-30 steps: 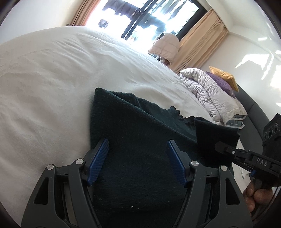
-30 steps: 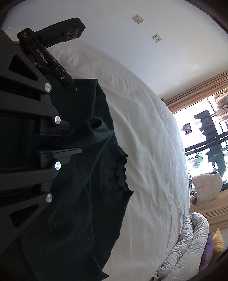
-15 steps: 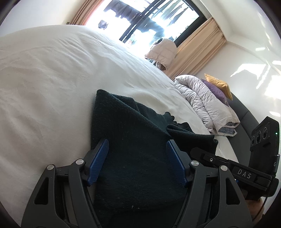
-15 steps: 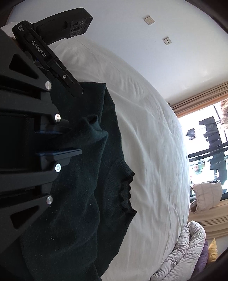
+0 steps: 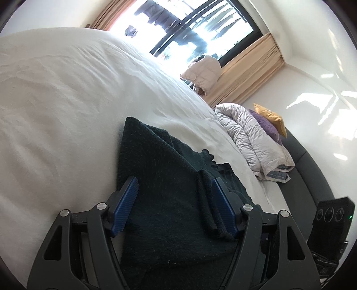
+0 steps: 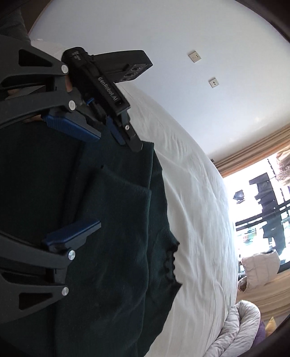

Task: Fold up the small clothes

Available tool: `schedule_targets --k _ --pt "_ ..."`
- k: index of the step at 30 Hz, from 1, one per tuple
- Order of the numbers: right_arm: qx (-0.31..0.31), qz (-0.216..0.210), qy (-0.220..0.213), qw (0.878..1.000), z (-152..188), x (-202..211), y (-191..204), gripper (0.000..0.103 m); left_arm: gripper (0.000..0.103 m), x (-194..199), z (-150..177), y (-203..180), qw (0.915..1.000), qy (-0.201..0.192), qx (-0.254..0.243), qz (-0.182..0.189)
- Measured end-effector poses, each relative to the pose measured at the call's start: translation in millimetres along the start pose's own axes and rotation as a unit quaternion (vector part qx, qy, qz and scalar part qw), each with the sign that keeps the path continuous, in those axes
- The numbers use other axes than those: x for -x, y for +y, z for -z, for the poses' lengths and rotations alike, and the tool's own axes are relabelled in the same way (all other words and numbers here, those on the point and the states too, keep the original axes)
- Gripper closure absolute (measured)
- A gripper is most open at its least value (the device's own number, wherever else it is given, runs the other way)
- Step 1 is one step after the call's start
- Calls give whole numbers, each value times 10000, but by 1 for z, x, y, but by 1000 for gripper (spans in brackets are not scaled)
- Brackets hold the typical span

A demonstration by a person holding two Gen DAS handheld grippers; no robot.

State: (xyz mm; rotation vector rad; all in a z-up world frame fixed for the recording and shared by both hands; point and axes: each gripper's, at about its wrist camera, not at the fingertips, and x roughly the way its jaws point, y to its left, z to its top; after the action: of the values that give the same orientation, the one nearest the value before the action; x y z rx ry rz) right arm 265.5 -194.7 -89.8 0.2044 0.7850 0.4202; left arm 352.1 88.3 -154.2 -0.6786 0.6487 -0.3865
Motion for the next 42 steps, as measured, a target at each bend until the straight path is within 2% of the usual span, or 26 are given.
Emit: schedule_targets --k 4,6,8,9,10,11,12,15,17,20,24,25,27,28,29,30,31,32,33,34,35,36,39,42 --pt "-755 199 -269 9966 18 50 -59 33 35 4 -4 -9 9997 79 -25 -217" --pt "-1162 236 -373 9922 26 69 -91 33 35 8 -6 -23 9991 41 -164 -385" --pt "-1368 344 -500 9887 33 86 -118 33 35 11 -7 -41 9988 -2 -270 -404" --pt "-1504 366 -561 9864 36 93 -131 35 35 9 -7 -55 9986 46 -393 -350" --pt "-1659 347 -591 9838 39 98 -144 42 35 2 -6 -69 9976 150 -595 -332" --pt "-1786 340 -600 9815 39 102 -155 50 35 -6 -3 -85 9951 283 -874 -375" --pt "-1902 355 -630 9791 39 106 -166 54 35 -17 2 -101 9914 427 -1166 -413" --pt "-2165 405 -847 9718 31 119 -195 56 35 -47 16 -126 9790 817 -1752 -649" --pt "-2409 476 -890 9653 23 123 -217 56 35 -67 23 -118 9711 1217 -1730 -1107" --pt "-2621 379 -863 9604 13 122 -240 56 37 -70 29 -107 9686 1456 -1607 -1213" --pt "-2709 389 -610 9599 9 107 -249 56 37 -67 48 -116 9448 1643 -2313 -1640" --pt "-2752 330 -584 9590 9 104 -250 56 37 -65 50 -114 9448 1630 -2312 -1652" --pt "-2828 238 -483 9577 13 98 -256 57 37 -62 50 -109 9500 1590 -2187 -1559" --pt "-2790 351 -368 9589 13 92 -259 65 37 -59 50 -106 9524 1564 -2145 -1497" --pt "-2679 495 -282 9618 14 90 -265 81 37 -54 50 -104 9561 1505 -2106 -1374" --pt "-2542 725 -238 9641 14 89 -268 85 36 -52 50 -102 9603 1463 -2024 -1243" --pt "-2515 969 -218 9627 15 91 -274 95 36 -48 48 -98 9662 1406 -1882 -1062" --pt "-2652 972 -246 9590 16 95 -283 99 36 -42 47 -92 9722 1346 -1711 -858" --pt "-2797 900 -277 9555 17 98 -291 100 36 -43 44 -91 9768 1318 -1534 -701" --pt "-2931 919 -311 9511 19 102 -298 95 36 -41 43 -87 9799 1285 -1411 -576" --pt "-2955 1284 -316 9462 19 109 -299 81 36 -40 42 -84 9810 1258 -1379 -522" --pt "-2898 1475 -363 9450 20 115 -297 79 36 -40 43 -84 9810 1249 -1389 -525" --pt "-2986 878 -566 9487 24 131 -284 79 36 -45 47 -91 9771 1254 -1571 -704" --pt "-3064 336 -625 9492 35 140 -264 70 36 -48 48 -92 9750 1260 -1646 -803"
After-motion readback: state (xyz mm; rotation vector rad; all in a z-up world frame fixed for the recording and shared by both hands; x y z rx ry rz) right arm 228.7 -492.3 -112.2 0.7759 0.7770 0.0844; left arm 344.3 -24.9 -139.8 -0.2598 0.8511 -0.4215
